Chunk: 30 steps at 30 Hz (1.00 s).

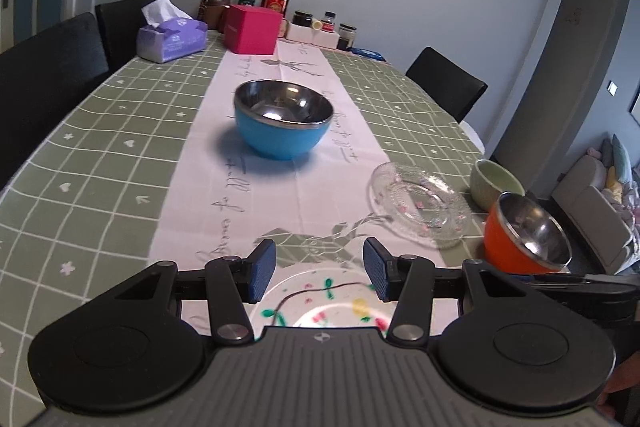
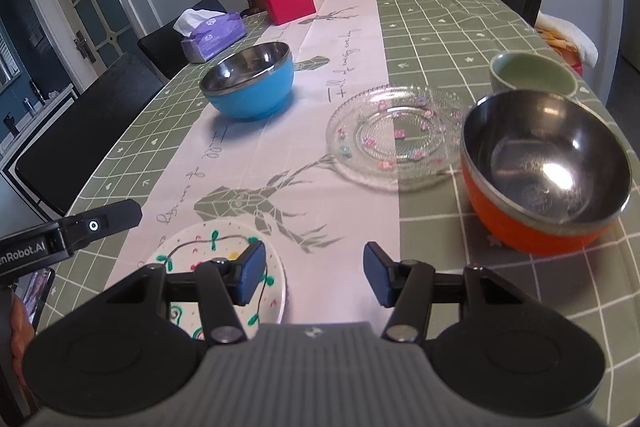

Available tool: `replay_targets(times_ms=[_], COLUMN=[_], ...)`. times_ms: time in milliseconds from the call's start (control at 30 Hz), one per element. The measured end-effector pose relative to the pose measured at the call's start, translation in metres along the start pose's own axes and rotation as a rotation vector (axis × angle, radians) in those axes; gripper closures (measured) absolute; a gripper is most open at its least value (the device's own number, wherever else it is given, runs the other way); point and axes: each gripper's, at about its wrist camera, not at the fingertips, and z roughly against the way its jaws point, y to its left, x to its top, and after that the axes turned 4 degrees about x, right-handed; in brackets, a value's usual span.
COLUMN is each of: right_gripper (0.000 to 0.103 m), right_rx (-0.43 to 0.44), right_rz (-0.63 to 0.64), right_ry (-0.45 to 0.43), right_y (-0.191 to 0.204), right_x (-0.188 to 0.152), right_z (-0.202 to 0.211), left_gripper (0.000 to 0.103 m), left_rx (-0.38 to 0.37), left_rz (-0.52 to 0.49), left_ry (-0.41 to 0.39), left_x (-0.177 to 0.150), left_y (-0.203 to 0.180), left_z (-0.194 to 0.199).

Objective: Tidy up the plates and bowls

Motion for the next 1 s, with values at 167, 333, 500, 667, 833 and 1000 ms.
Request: replay_targets(times_ms=[167,333,500,667,833,1000], right_gripper=[0.050,0.058,0.069,0.074,0.075,0.074], right_rx=[-0.024,-0.033,-0.075,-0.091,-0.108,-0.109], right_rz=[0.044,0.081,0.128,0.106,0.094,0.083], right_ry=[-0.014,-0.018,-0.053,-0.066,-0.064,-0.063], right_y=[-0.001,-0.003,-0.007,-0.021,-0.030,-0.033], right_x=[0.016,0.032,0.053,0.073,0.077,0.077], right_z=[-0.006,-0.015,-0.022,-0.030,-0.033,-0.033], left_gripper=[0.046,0.052,0.061,0.070,0.073,0.074], left_rx=[-0.044,-0.078,-0.113,-0.112,-0.117,-0.121], left_rz=[0.036,0.053,0.093,0.108,0.135,0.198], left_ry=[0.064,0.113,0.172,0.209,0.265,0.312], left_x=[0.016,0.029,0.043,0.052,0.052,0.047], left_y=[-0.010,-0.017,-0.023,-0.035,-0.045,-0.043], left_z=[-0.019,-0.042,-0.073,-0.107,-0.147,-0.169])
